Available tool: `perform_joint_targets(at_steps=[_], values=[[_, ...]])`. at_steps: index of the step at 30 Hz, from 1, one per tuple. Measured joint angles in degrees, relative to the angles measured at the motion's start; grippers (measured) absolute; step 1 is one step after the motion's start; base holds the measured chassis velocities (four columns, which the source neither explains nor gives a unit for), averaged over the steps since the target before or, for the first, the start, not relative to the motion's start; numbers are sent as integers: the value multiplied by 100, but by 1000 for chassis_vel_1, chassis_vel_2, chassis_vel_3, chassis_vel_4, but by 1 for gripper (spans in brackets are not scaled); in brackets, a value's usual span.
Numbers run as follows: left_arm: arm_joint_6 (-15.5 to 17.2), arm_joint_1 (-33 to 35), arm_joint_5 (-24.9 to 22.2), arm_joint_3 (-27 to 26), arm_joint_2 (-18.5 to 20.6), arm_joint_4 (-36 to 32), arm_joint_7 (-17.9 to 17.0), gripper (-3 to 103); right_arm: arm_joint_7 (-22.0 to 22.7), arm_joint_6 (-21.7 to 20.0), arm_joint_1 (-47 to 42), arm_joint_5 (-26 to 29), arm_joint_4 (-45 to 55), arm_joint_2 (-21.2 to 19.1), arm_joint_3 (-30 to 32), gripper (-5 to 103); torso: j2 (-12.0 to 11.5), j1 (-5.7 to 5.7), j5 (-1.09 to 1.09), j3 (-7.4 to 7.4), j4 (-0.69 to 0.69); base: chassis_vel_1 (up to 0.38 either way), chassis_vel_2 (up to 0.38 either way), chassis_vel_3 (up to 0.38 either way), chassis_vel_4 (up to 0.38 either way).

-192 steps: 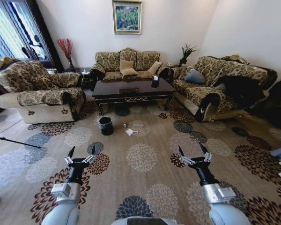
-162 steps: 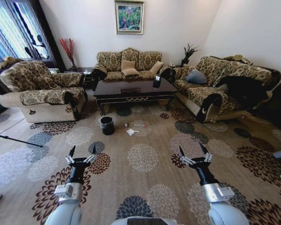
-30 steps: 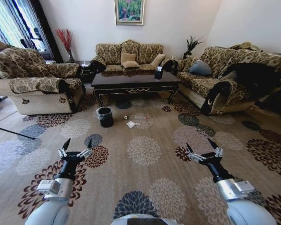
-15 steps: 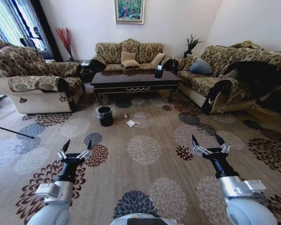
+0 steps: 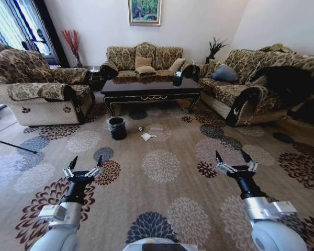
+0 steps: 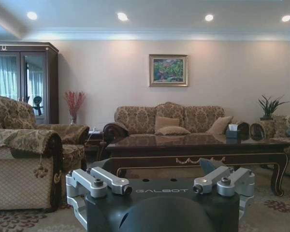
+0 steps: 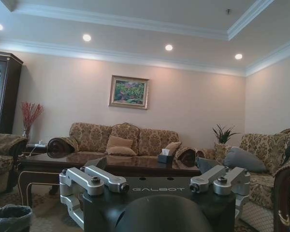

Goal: Move to the front of the table and pick up the trash from the floor, then place it into the trash bin.

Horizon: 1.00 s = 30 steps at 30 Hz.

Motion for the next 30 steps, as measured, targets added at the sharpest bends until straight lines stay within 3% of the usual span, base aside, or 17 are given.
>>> perform_joint_targets(at_steps=[30], values=[[27, -107, 39, 45, -50, 136, 30, 100, -248, 229, 152, -48, -295, -19, -123, 100, -689, -255, 0, -435, 0, 0, 0, 0, 0]])
